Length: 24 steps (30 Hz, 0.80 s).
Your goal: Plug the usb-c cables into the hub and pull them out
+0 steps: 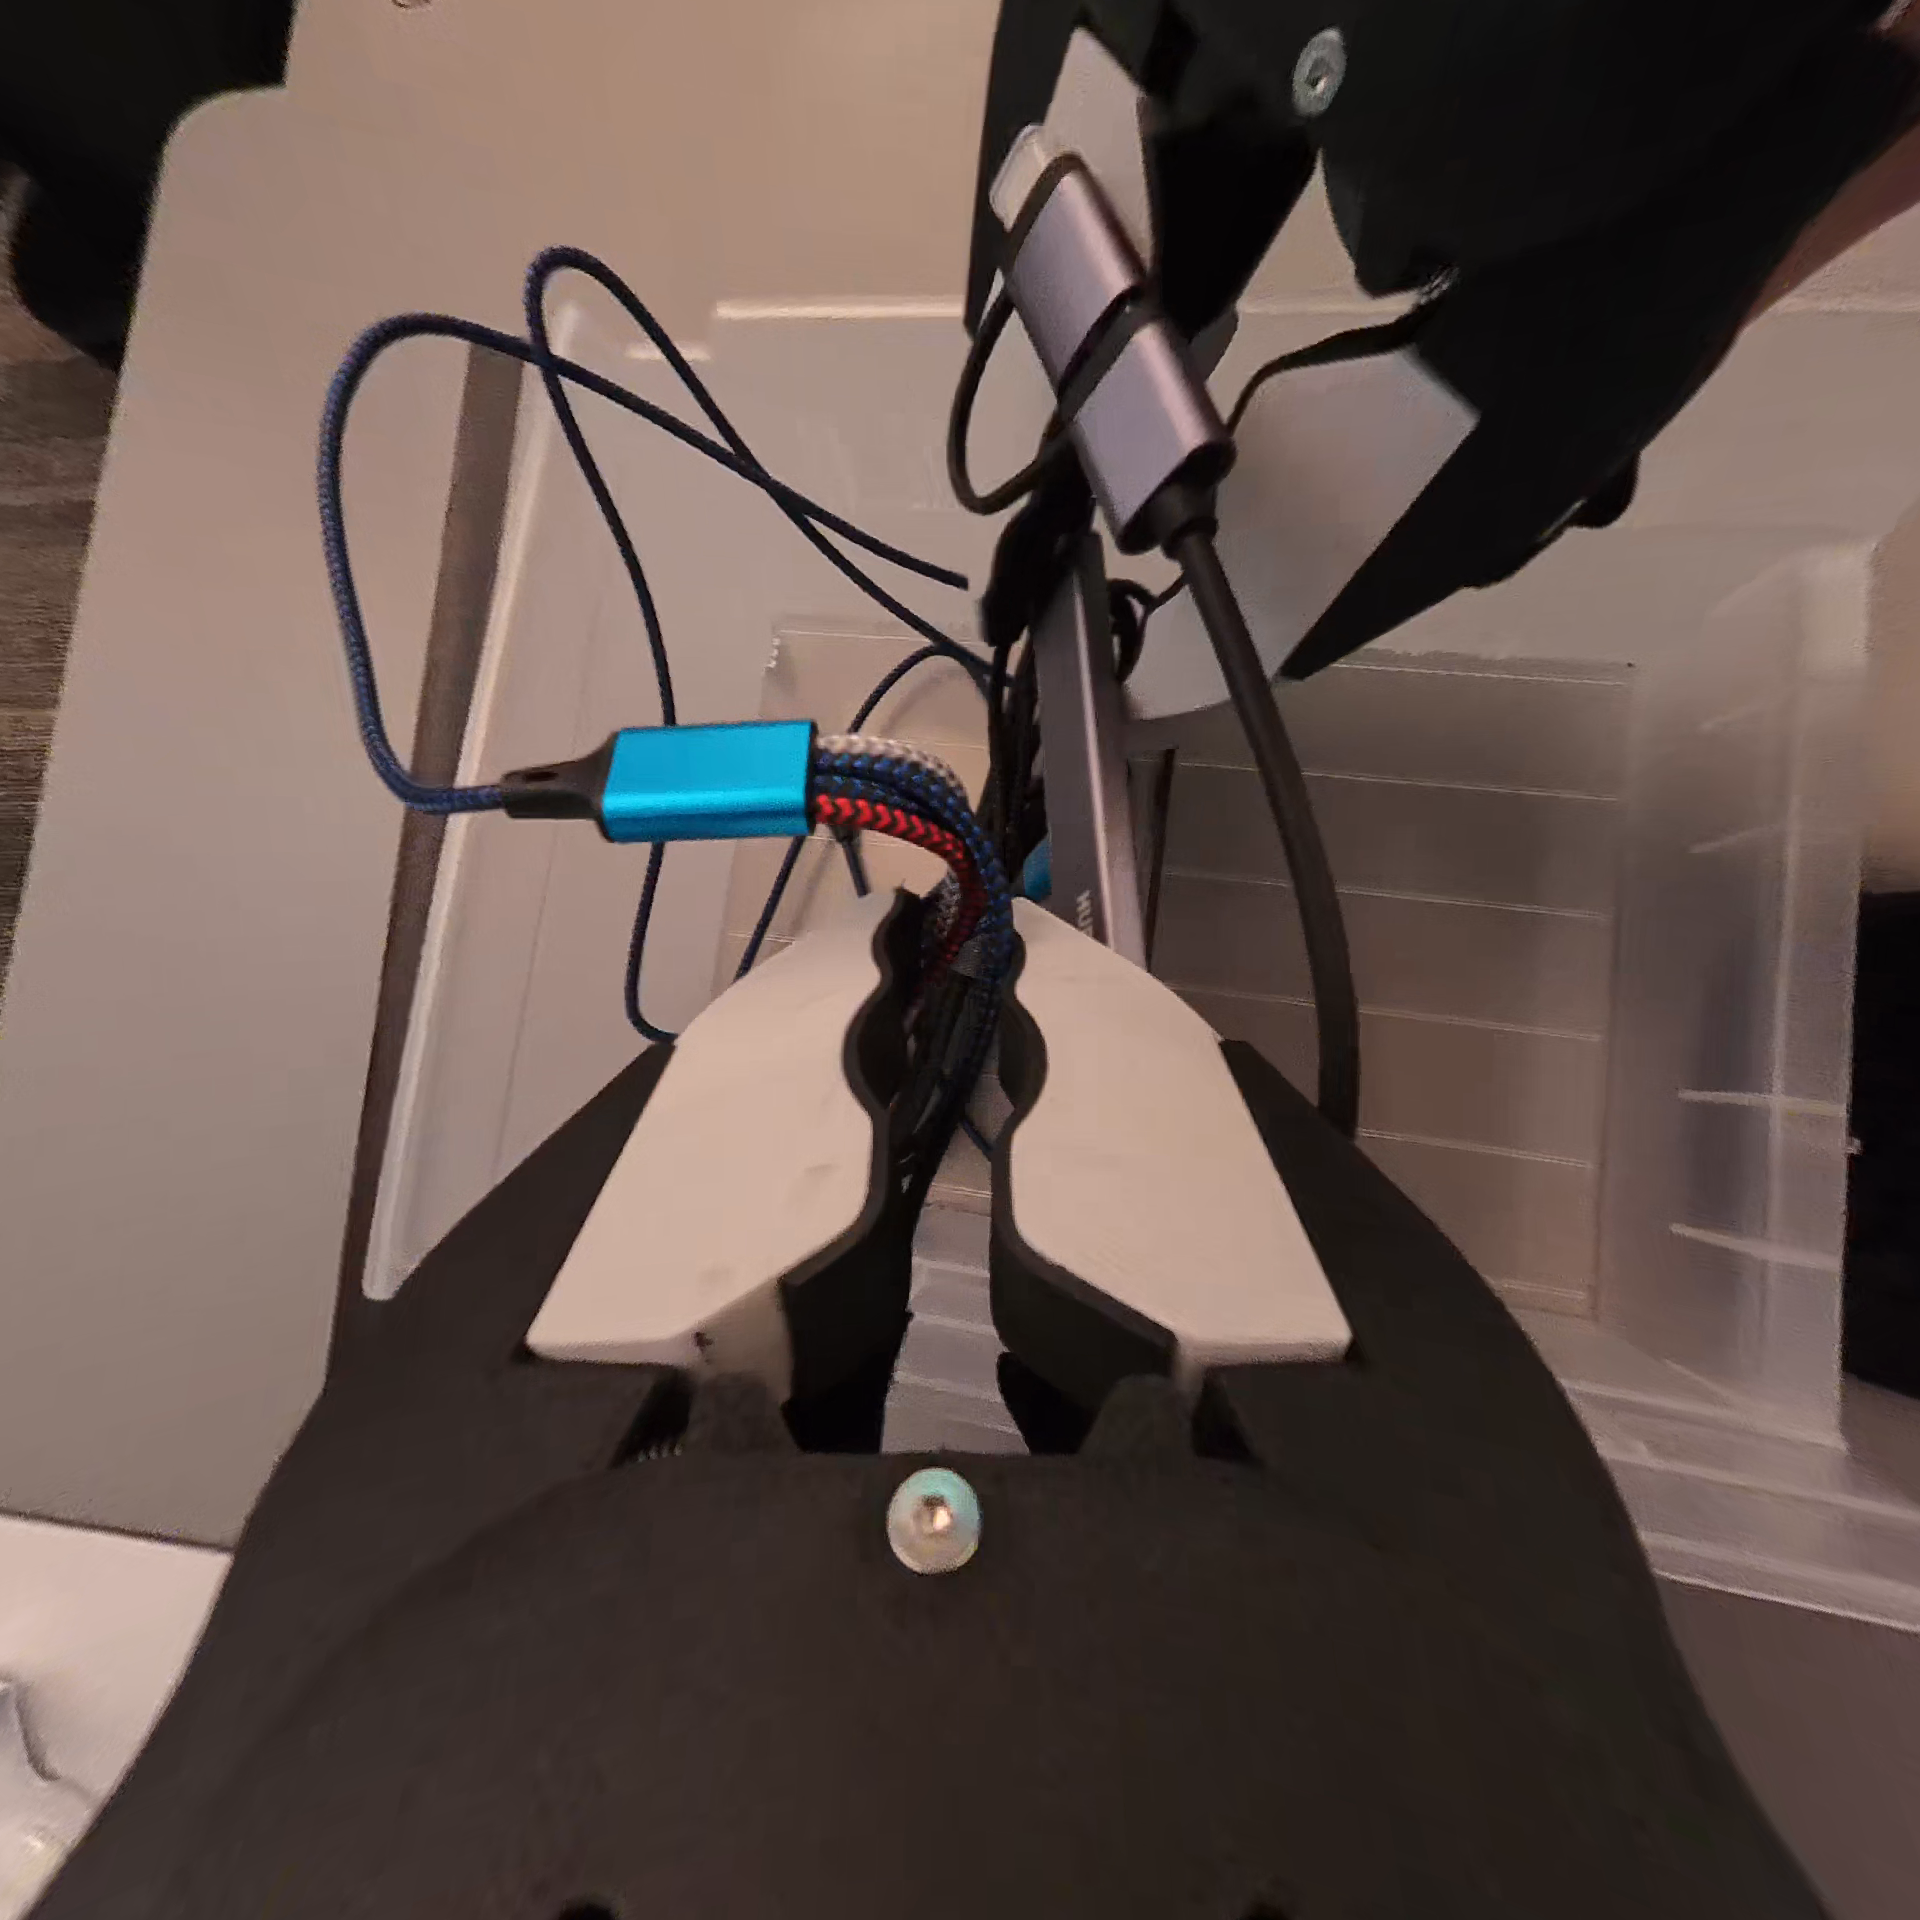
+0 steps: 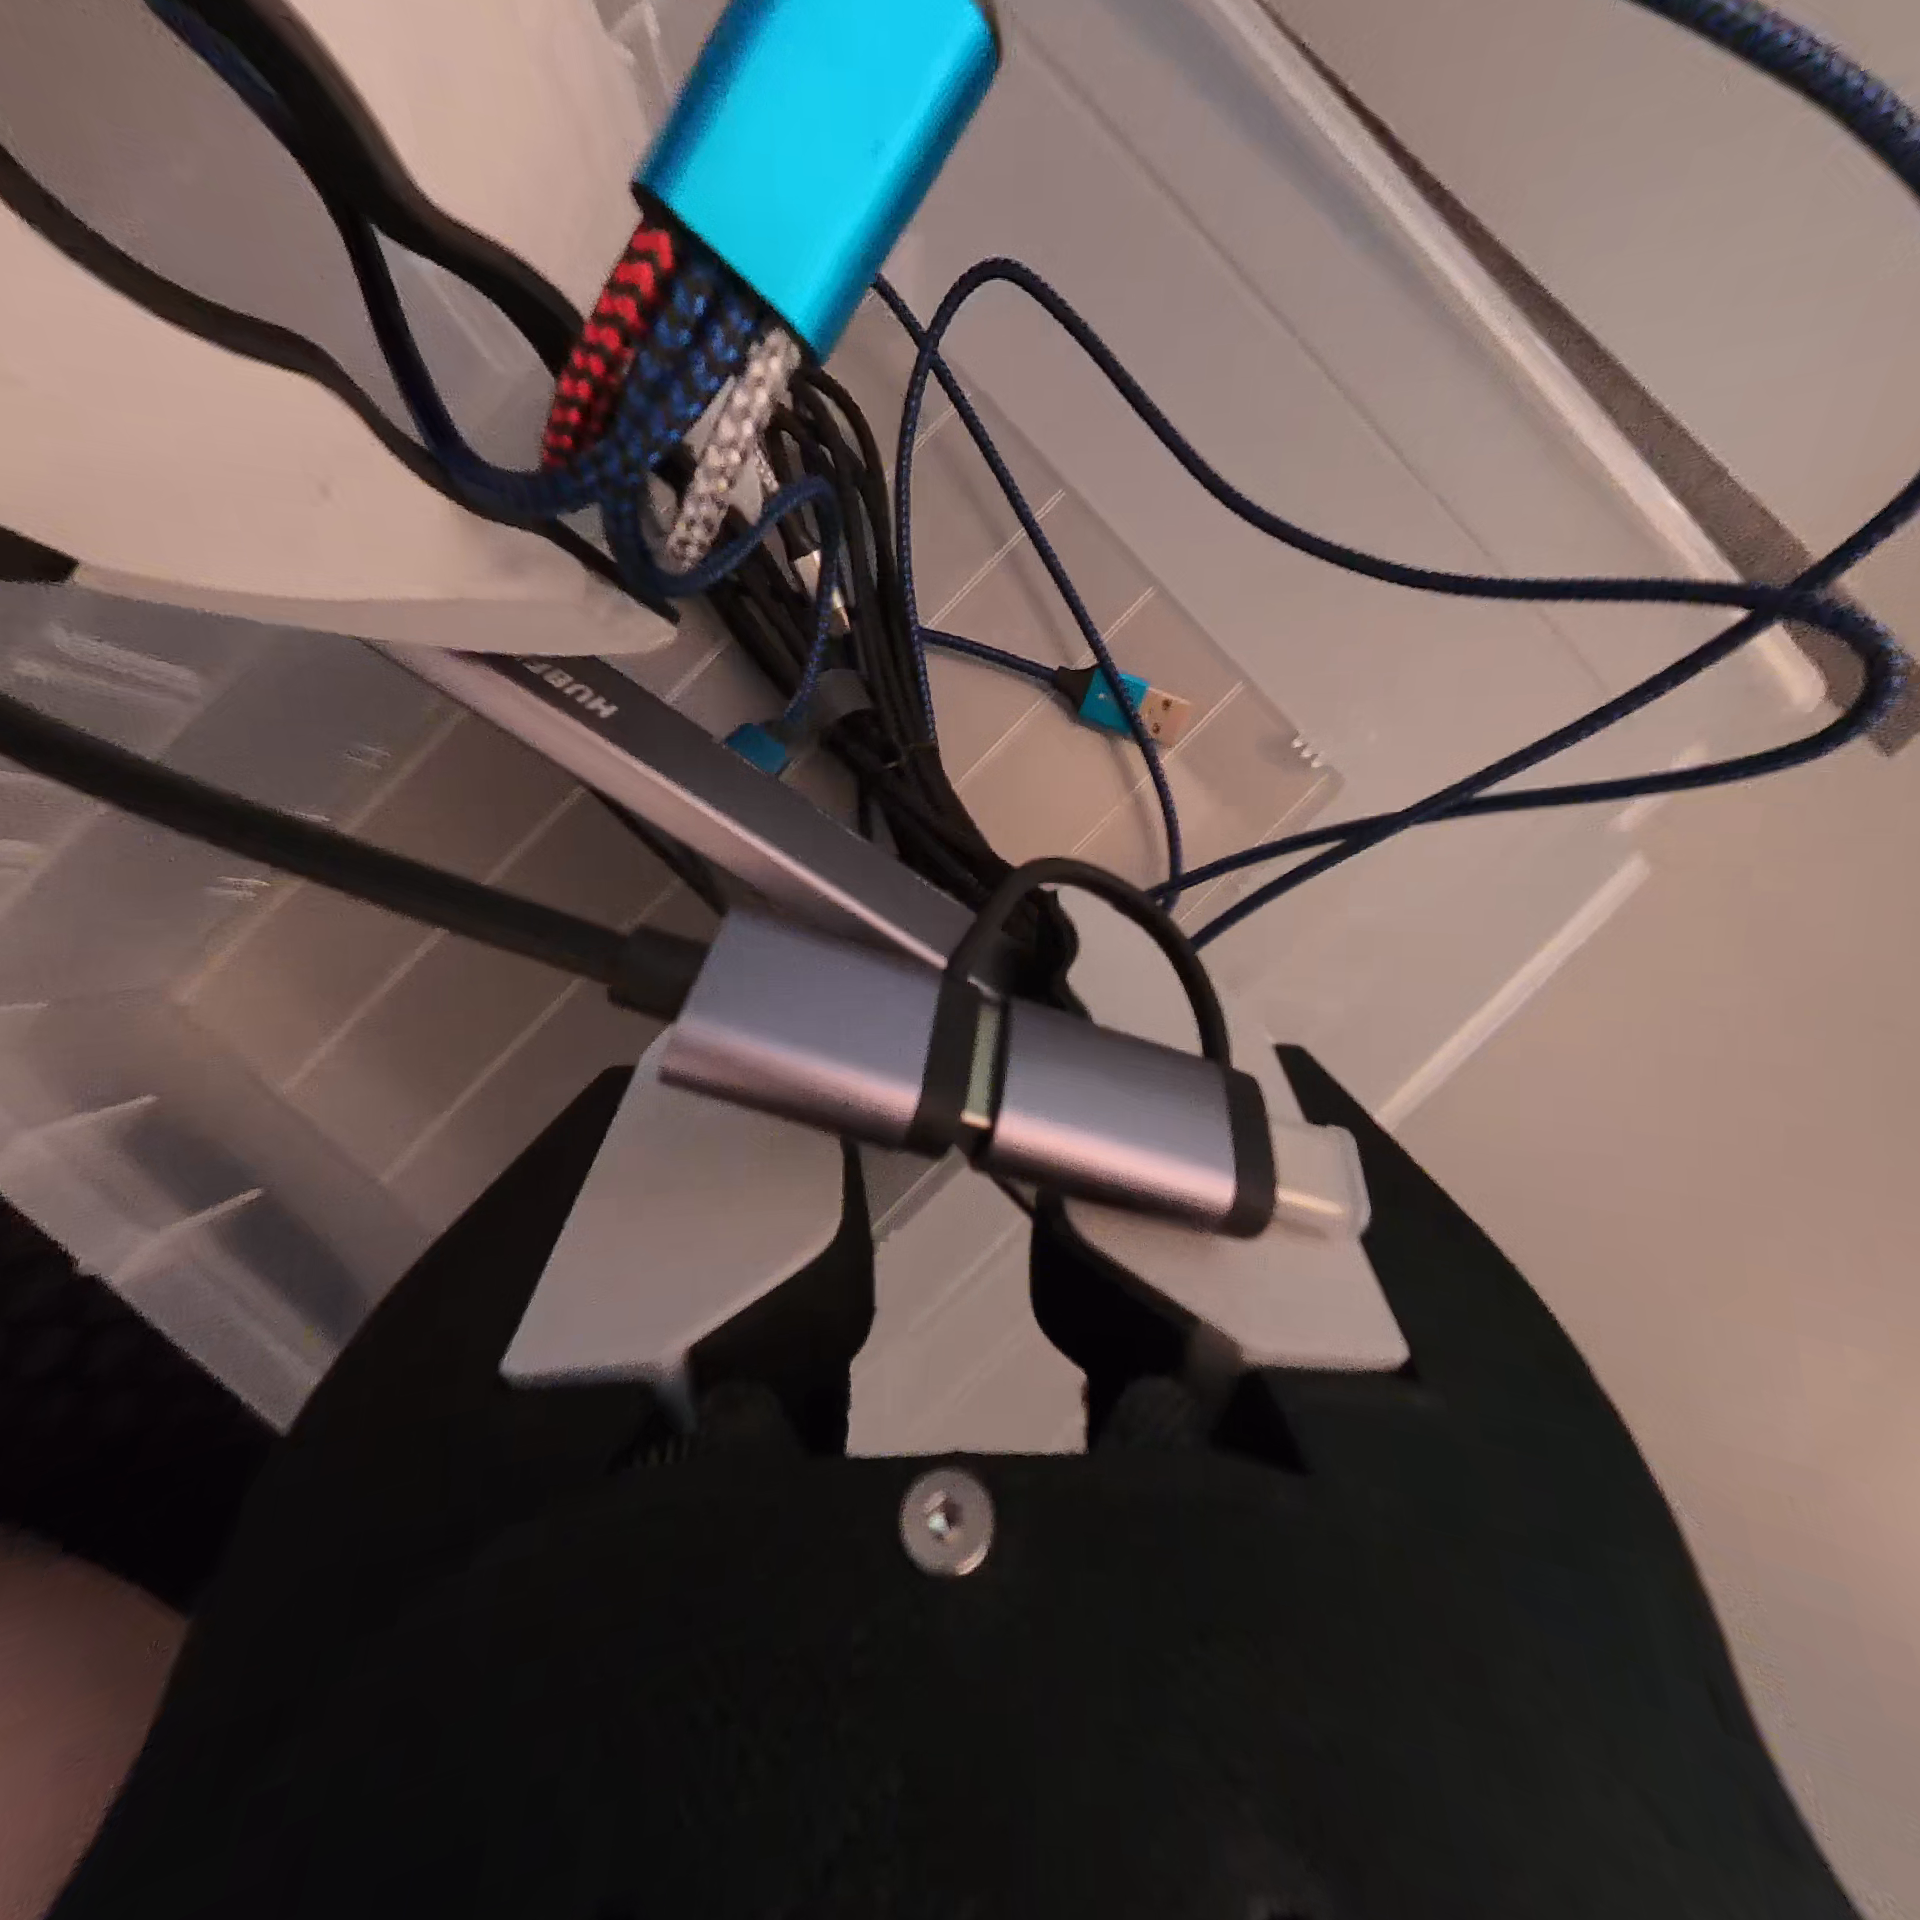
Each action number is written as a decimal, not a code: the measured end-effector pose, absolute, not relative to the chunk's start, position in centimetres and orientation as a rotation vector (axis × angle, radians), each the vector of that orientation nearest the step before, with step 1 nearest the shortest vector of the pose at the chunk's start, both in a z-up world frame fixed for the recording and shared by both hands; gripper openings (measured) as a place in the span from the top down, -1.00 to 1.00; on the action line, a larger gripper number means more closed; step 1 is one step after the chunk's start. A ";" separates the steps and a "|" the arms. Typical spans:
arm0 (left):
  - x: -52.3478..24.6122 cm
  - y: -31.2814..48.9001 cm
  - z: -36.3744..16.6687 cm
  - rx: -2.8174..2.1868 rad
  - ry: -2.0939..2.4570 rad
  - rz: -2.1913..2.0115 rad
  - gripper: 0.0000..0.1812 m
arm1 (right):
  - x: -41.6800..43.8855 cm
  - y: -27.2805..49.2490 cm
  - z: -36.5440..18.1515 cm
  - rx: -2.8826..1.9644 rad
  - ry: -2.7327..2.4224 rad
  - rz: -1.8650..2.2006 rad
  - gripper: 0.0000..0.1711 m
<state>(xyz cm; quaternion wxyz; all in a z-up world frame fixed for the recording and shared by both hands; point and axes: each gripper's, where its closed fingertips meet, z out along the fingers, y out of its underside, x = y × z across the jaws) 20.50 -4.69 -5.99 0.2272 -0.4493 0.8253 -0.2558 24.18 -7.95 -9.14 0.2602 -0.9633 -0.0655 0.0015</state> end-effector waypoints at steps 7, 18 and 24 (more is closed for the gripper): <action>21.1 -5.3 -6.3 -1.293 2.329 -0.710 0.88 | 25.1 -9.4 -8.7 -2.622 -0.082 -0.024 0.55; 20.2 -3.5 -5.3 -1.333 2.269 -0.614 0.75 | 27.5 -11.1 -7.0 -2.593 0.015 -0.231 0.08; 19.3 -3.8 -6.4 -1.246 2.387 -0.471 0.73 | 26.4 -13.8 -4.9 -2.568 0.069 -0.218 0.18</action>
